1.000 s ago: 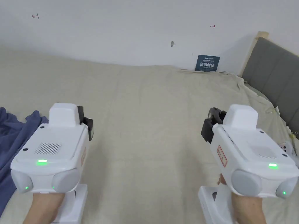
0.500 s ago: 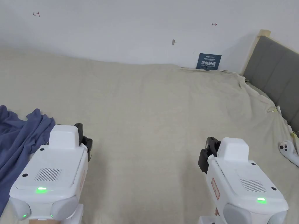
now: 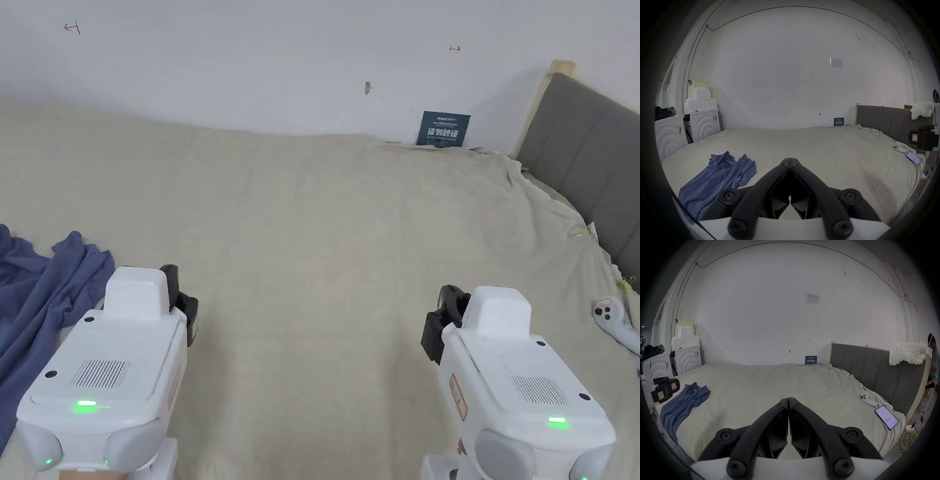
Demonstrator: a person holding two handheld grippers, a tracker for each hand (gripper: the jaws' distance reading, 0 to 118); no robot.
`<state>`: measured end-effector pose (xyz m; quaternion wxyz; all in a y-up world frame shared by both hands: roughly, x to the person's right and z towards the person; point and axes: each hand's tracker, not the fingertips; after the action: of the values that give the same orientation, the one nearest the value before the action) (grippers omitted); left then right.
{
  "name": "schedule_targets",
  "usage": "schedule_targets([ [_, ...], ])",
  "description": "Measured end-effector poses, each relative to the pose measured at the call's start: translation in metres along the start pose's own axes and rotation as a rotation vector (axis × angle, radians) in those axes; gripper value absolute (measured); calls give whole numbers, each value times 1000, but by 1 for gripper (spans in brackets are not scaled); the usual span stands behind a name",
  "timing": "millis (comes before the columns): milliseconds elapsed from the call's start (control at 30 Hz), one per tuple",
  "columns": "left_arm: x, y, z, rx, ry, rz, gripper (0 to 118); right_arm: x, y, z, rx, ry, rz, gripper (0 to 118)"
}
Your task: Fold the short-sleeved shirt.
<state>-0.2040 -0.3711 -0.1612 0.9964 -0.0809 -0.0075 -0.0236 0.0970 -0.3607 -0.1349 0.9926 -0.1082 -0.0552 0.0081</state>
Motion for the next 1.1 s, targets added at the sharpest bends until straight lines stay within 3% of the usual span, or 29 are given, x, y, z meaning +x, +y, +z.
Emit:
schedule_targets([
  [1100, 2, 4, -4, 9, -27, -6, 0, 0, 3, 4, 7, 9, 18, 0],
])
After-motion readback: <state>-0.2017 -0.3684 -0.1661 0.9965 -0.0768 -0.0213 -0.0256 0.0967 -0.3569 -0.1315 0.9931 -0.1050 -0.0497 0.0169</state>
